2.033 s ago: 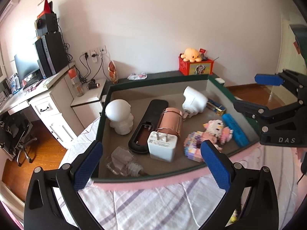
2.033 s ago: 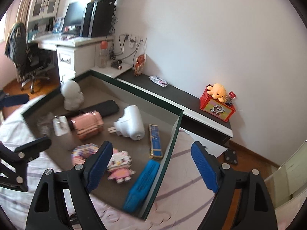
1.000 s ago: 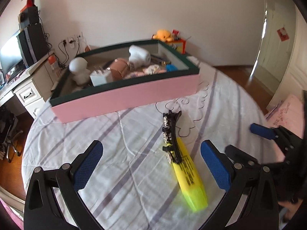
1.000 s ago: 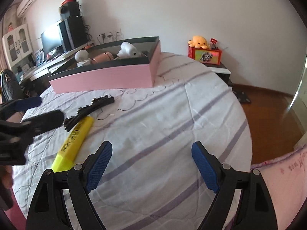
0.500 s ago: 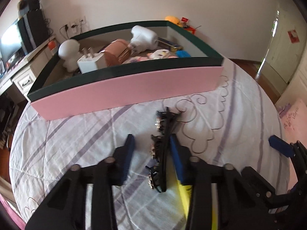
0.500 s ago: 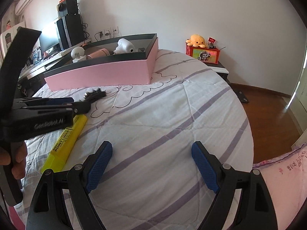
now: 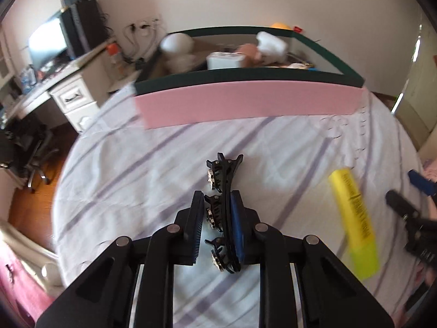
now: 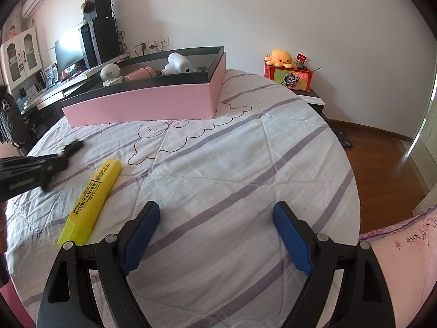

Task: Organize rigid objects
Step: 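Grasp the black hair clip with the left gripper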

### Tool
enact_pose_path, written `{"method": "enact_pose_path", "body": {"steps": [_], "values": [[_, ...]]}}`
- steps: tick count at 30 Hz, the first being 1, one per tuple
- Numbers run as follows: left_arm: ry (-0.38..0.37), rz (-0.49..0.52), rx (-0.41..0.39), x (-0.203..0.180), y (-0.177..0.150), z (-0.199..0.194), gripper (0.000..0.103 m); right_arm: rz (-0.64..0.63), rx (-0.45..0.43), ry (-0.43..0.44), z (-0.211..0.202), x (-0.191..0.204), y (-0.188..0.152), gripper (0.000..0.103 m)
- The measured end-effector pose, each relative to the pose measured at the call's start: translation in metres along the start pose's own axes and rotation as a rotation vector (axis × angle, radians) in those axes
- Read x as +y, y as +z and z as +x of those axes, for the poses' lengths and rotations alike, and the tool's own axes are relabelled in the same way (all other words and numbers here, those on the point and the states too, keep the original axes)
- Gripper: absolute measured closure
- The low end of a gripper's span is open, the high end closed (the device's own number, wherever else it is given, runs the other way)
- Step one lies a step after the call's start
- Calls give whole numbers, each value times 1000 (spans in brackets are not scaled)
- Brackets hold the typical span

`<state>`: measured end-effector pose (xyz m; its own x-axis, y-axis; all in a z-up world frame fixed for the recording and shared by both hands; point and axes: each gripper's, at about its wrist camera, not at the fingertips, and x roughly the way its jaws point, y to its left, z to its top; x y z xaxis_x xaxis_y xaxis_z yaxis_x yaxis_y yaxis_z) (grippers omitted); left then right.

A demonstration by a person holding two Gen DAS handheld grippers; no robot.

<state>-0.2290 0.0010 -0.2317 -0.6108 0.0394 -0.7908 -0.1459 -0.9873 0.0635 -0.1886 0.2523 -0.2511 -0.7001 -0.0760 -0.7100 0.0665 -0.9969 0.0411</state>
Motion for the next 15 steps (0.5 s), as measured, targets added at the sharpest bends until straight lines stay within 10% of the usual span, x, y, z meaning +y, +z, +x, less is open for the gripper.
{"method": "enact_pose_path", "body": {"steps": [8, 10, 12, 15], "values": [[-13, -40, -17, 9, 3, 14, 52, -4, 6, -12, 1, 1, 0, 17], [-14, -38, -21, 9, 4, 16, 53, -5, 8, -15, 1, 2, -1, 17], [-40, -31, -37, 9, 3, 12, 81, -8, 9, -18, 1, 2, -1, 17], [-49, -5, -43, 7, -2, 6, 84, -8, 10, -21, 0, 3, -1, 17]]}}
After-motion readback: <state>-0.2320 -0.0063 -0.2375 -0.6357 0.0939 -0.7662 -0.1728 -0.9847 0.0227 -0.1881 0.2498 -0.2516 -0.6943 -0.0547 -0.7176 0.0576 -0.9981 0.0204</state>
